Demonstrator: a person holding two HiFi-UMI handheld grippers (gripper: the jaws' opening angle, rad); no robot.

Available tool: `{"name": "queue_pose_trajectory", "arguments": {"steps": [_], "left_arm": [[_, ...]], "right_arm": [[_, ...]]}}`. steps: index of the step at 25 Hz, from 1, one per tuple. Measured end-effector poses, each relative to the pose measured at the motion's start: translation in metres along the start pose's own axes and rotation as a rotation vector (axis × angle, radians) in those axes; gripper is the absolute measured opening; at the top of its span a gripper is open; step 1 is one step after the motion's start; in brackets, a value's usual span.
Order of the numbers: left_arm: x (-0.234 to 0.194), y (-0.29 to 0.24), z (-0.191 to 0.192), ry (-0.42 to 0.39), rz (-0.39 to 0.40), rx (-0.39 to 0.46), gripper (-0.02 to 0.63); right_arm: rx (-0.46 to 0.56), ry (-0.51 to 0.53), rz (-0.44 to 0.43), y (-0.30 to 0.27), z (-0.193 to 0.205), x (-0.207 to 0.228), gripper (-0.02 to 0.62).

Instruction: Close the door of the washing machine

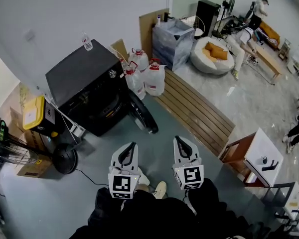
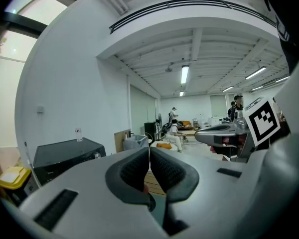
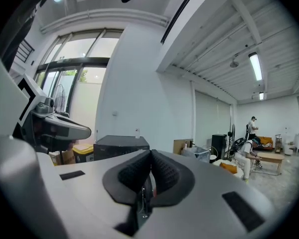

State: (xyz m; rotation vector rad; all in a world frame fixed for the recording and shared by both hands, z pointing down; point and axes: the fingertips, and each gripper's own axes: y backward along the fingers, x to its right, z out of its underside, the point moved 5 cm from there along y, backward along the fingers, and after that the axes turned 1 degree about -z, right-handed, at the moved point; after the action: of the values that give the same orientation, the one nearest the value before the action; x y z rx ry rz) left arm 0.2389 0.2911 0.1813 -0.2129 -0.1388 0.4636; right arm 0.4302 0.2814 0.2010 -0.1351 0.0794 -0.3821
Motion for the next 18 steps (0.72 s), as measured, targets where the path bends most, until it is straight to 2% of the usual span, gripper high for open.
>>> {"name": "queue_pose_trajectory", "arguments": {"steps": [18], "left_arm": [[-0.155,-0.112,0.017,0.07,-0.034,-0.081,0.029]], "right_arm": [[-0.073,-0.002,-0.069,-0.201,-0.008,-0.024,0.015]]}}
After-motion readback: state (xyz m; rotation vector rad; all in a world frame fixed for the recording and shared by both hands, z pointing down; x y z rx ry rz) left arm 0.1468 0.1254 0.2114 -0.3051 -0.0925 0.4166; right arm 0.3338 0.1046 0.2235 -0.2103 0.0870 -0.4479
